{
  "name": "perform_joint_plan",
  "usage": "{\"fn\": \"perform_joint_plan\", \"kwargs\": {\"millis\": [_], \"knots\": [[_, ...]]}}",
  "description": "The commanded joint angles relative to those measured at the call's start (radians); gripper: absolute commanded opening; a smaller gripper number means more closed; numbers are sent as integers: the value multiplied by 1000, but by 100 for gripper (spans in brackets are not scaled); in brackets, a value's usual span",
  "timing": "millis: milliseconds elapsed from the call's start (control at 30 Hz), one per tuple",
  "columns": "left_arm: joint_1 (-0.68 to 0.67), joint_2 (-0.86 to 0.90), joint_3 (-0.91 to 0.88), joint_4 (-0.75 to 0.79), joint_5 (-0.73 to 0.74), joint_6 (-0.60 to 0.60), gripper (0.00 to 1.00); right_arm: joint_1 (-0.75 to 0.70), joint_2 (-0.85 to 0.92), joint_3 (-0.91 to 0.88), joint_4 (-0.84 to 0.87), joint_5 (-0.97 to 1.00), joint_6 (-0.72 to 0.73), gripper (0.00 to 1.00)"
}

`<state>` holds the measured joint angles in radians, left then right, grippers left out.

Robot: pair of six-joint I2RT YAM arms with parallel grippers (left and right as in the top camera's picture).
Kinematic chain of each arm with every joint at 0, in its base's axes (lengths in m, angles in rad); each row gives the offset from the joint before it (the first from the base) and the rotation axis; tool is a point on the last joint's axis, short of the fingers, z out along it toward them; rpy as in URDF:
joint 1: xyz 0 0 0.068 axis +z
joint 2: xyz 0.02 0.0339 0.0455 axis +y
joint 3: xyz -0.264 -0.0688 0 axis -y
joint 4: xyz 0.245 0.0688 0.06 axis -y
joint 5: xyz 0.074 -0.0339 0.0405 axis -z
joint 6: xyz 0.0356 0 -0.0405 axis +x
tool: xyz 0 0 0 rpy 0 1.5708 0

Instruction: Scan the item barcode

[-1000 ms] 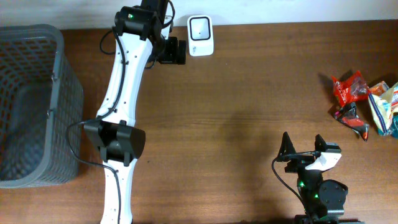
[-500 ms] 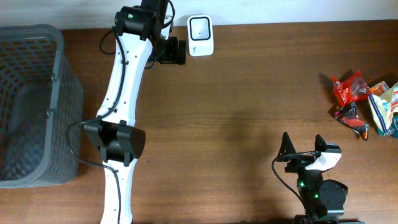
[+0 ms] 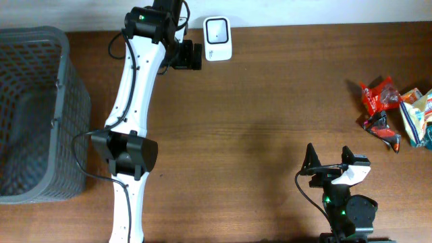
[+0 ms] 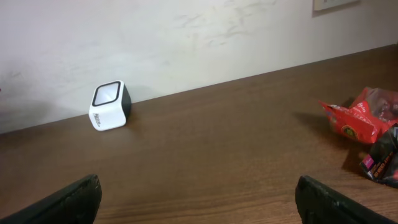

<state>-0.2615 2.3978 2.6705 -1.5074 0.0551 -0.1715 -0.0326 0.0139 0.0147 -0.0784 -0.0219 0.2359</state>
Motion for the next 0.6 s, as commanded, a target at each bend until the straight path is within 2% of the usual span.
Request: {"fn": "perform_joint_plan", "kwargs": {"millis": [0, 233, 467, 567], "knots": [[0, 9, 0, -1, 0, 5, 99, 6, -11, -9, -2, 19, -3, 98], [0, -13, 0, -1, 0, 5, 99, 6, -11, -9, -2, 19, -3, 99], [1, -196, 0, -8, -40, 14, 99, 6, -11, -9, -2, 19, -3, 98], [6, -277, 0, -129, -97, 16, 99, 6, -11, -9, -2, 19, -3, 98]]}}
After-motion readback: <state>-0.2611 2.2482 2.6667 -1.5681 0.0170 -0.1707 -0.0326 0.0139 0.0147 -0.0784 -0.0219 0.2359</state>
